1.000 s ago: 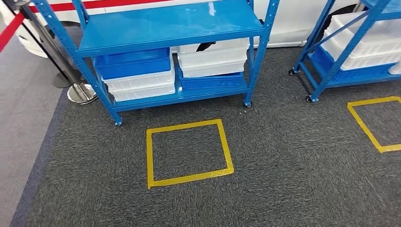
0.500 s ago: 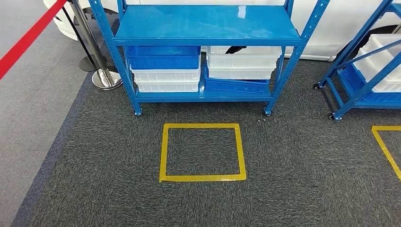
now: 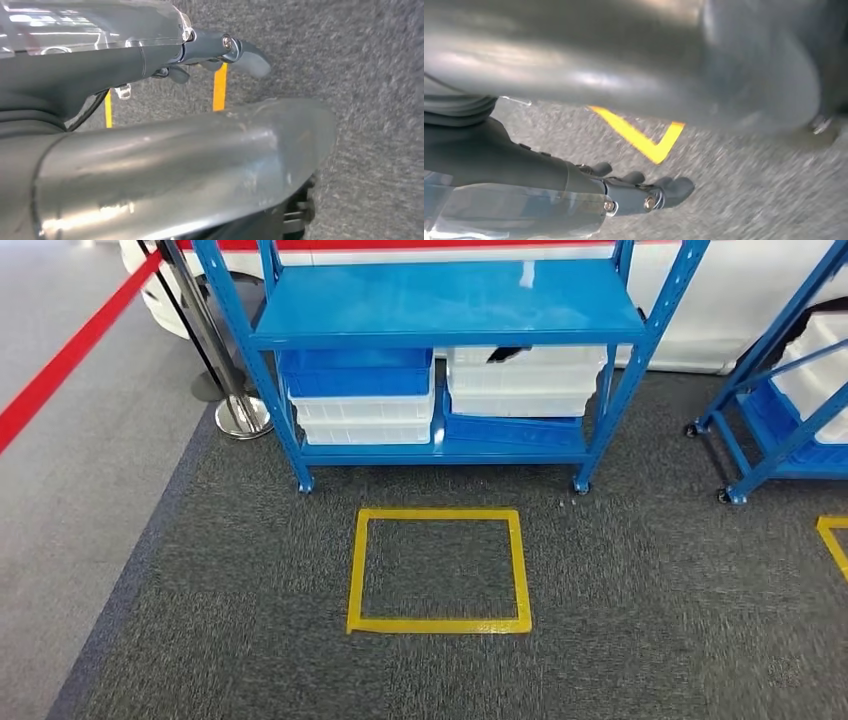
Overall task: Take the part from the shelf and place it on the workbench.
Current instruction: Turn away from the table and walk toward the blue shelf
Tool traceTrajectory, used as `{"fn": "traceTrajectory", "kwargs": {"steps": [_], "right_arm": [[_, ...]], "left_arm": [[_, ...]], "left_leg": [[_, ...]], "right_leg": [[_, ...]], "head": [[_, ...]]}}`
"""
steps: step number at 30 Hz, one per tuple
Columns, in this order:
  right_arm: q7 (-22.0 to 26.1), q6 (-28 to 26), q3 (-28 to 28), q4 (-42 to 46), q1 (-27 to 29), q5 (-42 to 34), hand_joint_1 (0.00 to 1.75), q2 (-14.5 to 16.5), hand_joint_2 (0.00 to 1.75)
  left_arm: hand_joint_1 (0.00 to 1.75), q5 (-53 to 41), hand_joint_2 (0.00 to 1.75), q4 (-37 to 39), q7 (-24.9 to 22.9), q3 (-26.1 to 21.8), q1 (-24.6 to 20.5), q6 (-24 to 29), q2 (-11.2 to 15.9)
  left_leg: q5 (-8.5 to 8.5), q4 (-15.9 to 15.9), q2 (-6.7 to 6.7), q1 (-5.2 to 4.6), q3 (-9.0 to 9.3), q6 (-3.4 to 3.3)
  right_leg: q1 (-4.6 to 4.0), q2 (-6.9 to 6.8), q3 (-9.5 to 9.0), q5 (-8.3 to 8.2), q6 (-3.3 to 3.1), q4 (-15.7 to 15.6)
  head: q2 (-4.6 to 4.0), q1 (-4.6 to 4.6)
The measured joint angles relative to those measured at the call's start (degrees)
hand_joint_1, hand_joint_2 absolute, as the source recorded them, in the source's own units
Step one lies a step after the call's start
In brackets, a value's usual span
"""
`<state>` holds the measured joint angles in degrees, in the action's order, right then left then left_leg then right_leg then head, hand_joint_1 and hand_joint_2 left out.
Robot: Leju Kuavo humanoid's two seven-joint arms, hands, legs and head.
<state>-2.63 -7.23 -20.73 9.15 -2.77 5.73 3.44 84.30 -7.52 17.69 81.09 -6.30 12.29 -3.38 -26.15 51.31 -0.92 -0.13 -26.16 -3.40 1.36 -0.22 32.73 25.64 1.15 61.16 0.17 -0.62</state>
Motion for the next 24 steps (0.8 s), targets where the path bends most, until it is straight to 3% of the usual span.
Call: {"fn": "traceTrajectory", "kwargs": {"steps": [3,4,5,7,8,9,10,11,12,14,16,17,18,20,21,22,23,24], "right_arm": [[0.05,0.23,-0.01,0.01,0.02,0.16,0.0,-0.07,0.0],[0.07,0.32,-0.01,0.01,0.03,0.23,0.0,-0.13,0.0],[0.09,0.36,-0.01,0.01,0.05,0.28,0.0,-0.19,0.0],[0.11,0.38,-0.02,0.0,0.15,0.38,0.0,-0.27,0.0],[0.08,0.46,-0.04,-0.01,0.29,0.44,0.0,-0.12,0.0],[0.06,0.52,-0.07,-0.03,0.39,0.52,0.0,-0.14,0.0],[0.03,0.57,-0.1,-0.04,0.47,0.58,0.0,-0.08,0.0],[-0.02,0.61,-0.12,-0.05,0.59,0.63,0.0,-0.04,0.0],[-0.03,0.57,-0.12,-0.05,0.63,0.66,0.0,-0.16,0.0],[-0.05,0.56,-0.12,-0.06,0.94,0.68,0.0,-0.15,0.0],[-0.04,0.56,-0.12,-0.06,1.09,0.72,0.0,-0.17,0.0],[-0.03,0.57,-0.12,-0.06,1.14,0.73,0.0,-0.16,0.0],[-0.03,0.57,-0.12,-0.06,1.14,0.76,0.0,-0.16,0.0],[-0.02,0.57,-0.13,-0.06,1.13,0.81,0.0,-0.16,0.0],[-0.02,0.56,-0.14,-0.06,1.11,0.83,0.0,-0.16,0.0],[-0.02,0.56,-0.14,-0.06,1.11,0.83,0.0,-0.16,0.0],[-0.02,0.59,-0.15,-0.09,1.25,0.83,0.0,0.11,0.0],[-0.02,0.56,-0.15,-0.14,1.23,0.81,0.0,0.16,0.0]], "left_arm": [[0.0,-0.06,0.0,0.01,-0.13,0.14,0.1,-0.12,-0.06],[0.0,-0.09,0.0,0.02,-0.18,0.21,0.24,-0.21,-0.1],[0.0,-0.1,0.0,0.02,-0.23,0.27,0.41,-0.31,-0.16],[0.0,-0.11,0.0,0.02,-0.26,0.33,0.64,-0.51,-0.33],[0.0,-0.11,0.0,0.07,-0.27,0.34,0.67,-0.55,-0.21],[0.0,-0.11,0.0,0.09,-0.26,0.36,0.6,-0.58,-0.2],[0.0,-0.11,0.0,0.11,-0.27,0.36,0.53,-0.57,-0.13],[0.0,-0.11,0.0,0.13,-0.26,0.37,0.45,-0.56,-0.07],[0.0,-0.11,0.0,0.09,-0.24,0.38,0.35,-0.58,-0.19],[0.0,-0.11,0.0,0.08,-0.19,0.4,0.13,-0.61,-0.28],[0.0,-0.11,0.0,0.07,-0.11,0.42,-0.04,-0.63,-0.36],[0.0,-0.11,0.0,0.07,-0.09,0.43,0.02,-0.64,-0.36],[0.0,-0.11,0.0,0.07,-0.08,0.44,0.17,-0.64,-0.36],[0.0,-0.11,0.0,0.07,-0.08,0.48,0.52,-0.63,-0.36],[0.0,-0.11,0.0,0.07,-0.08,0.51,0.64,-0.6,-0.36],[0.0,-0.1,0.0,0.07,-0.06,0.53,0.76,-0.56,-0.36],[0.0,-0.09,0.0,0.16,0.01,0.54,0.91,-0.49,-0.03],[0.0,-0.08,0.0,0.22,0.11,0.55,1.17,-0.42,0.02]], "left_leg": [[-0.32,-0.51,0.02,0.93,0.93,0.7],[-0.7,-0.38,-0.03,1.4,1.22,1.31],[-1.2,-0.13,-0.14,2.05,1.6,2.1],[-2.78,1.19,-0.42,3.64,2.4,4.23],[-3.81,2.27,-0.55,4.25,2.64,5.4],[-4.91,3.31,-0.57,4.52,2.56,6.43],[-5.95,4.09,-0.57,4.63,2.49,7.19],[-6.59,4.58,-0.57,4.67,2.64,7.72],[-6.68,5.04,-0.53,4.7,2.62,8.11],[-4.76,9.25,-0.15,4.83,0.96,8.3],[-3.47,17.4,0.57,4.44,-4.51,7.72],[-4.52,21.17,0.82,4.04,-7.74,7.23],[-6.66,23.48,0.89,3.52,-10.49,6.62],[-11.4,23.87,0.88,2.05,-14.42,4.72],[-12.11,22.09,0.79,1.14,-15.54,3.33],[-10.42,19.28,0.53,0.06,-16.28,1.67],[-5.36,15.63,-0.05,-1.21,-16.71,-0.24],[0.89,11.79,-1.03,-2.6,-16.89,-1.93]], "right_leg": [[0.53,0.37,4.81,5.09,0.36,7.89],[0.95,0.34,6.0,5.47,0.83,9.45],[1.45,0.31,6.22,4.68,1.54,9.17],[2.79,0.29,4.15,0.96,3.71,3.75],[3.18,0.47,3.33,0.2,4.45,1.35],[3.35,0.65,3.0,0.27,4.18,0.27],[3.33,0.83,3.18,1.05,3.42,0.43],[3.11,0.93,3.58,2.21,2.18,1.35],[2.99,0.92,3.37,2.77,0.96,2.01],[2.62,0.69,2.06,3.88,-0.09,2.0],[1.95,0.36,-0.27,4.93,-0.76,0.85],[1.57,0.28,-1.73,5.43,-0.98,-0.04],[1.18,0.31,-3.29,5.85,-1.22,-1.01],[0.08,0.53,-6.99,6.69,-1.61,-3.02],[-0.62,0.64,-8.95,7.25,-1.8,-3.93],[-1.31,0.7,-10.82,7.92,-2.03,-4.74],[-1.66,0.66,-12.27,8.79,-2.37,-5.31],[-2.13,1.04,-13.41,9.78,-2.57,-5.54]], "head": [[0.0,-0.31],[0.0,-0.35],[0.0,-0.35],[0.0,-0.43],[0.0,-0.76],[0.0,-1.16],[0.0,-1.41],[0.0,-1.49],[0.0,-1.3],[0.0,-0.44],[0.0,0.08],[0.0,0.16],[0.0,0.18],[0.0,0.24],[0.0,0.3],[0.0,0.41],[0.0,0.22],[0.0,-0.12]]}}
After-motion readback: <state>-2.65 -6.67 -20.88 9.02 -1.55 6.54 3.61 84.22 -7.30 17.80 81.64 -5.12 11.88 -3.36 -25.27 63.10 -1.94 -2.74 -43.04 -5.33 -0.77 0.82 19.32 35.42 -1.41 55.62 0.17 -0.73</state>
